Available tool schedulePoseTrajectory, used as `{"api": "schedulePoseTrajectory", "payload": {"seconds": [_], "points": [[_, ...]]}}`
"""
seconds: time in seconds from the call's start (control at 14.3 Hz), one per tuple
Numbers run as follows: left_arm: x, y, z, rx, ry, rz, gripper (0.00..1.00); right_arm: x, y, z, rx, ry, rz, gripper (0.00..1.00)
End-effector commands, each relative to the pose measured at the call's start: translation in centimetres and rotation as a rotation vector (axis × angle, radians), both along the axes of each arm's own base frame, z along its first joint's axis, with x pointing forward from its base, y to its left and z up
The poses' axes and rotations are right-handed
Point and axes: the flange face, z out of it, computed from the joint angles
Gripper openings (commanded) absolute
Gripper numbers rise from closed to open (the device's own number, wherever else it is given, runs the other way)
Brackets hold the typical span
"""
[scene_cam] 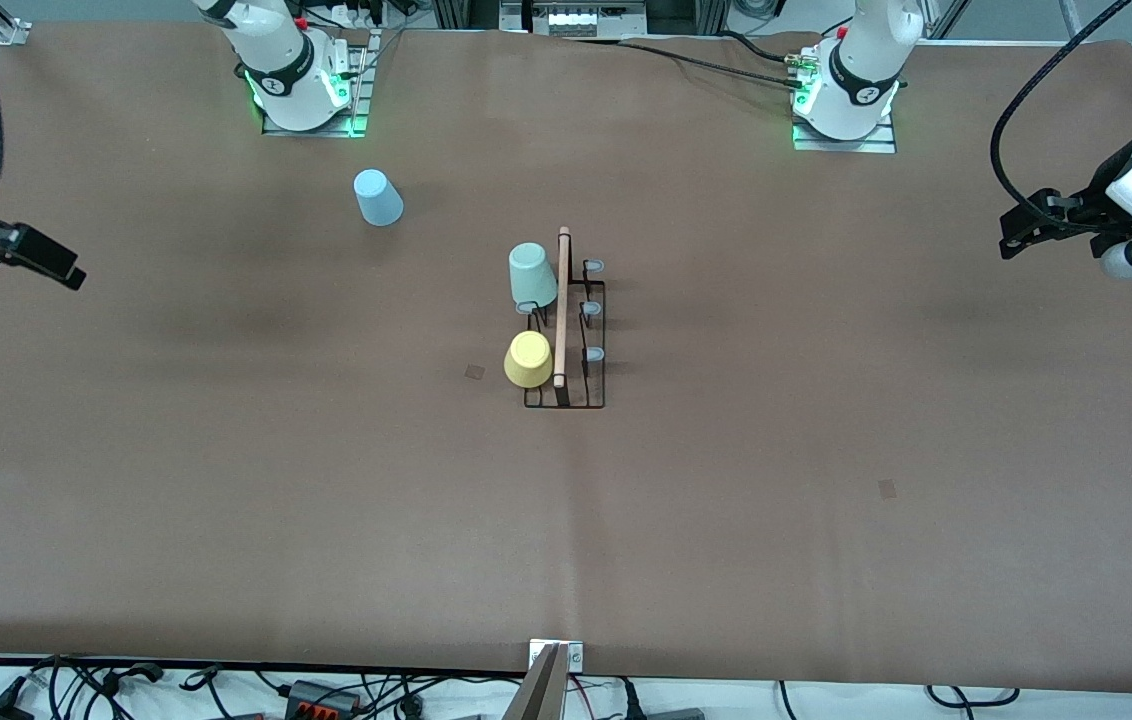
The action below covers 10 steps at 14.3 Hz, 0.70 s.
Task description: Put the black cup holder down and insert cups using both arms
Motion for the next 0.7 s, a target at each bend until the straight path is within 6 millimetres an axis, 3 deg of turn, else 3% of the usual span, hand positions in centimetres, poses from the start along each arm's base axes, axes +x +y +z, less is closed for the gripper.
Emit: {"api": "schedulePoseTrajectory", "payload": {"seconds": [0.0,0.21,0.63], "points": [[-0.3,0.2,0.8,-0.012,0.002,-0.020,1.00,-0.2,-0.9,-0.5,0.050,0.029,0.037,1.00],[-0.3,0.2,0.8,-0.012,0.001,-0.020,1.00,-0.5,-2.0,-0.8,0.041,0.036,0.104,1.00],[-0.3,0.2,0.8,-0.012,0.002,-0.021,1.00,-0.2,-1.0,-0.7,0.016,0.010,0.112,1.00]]}}
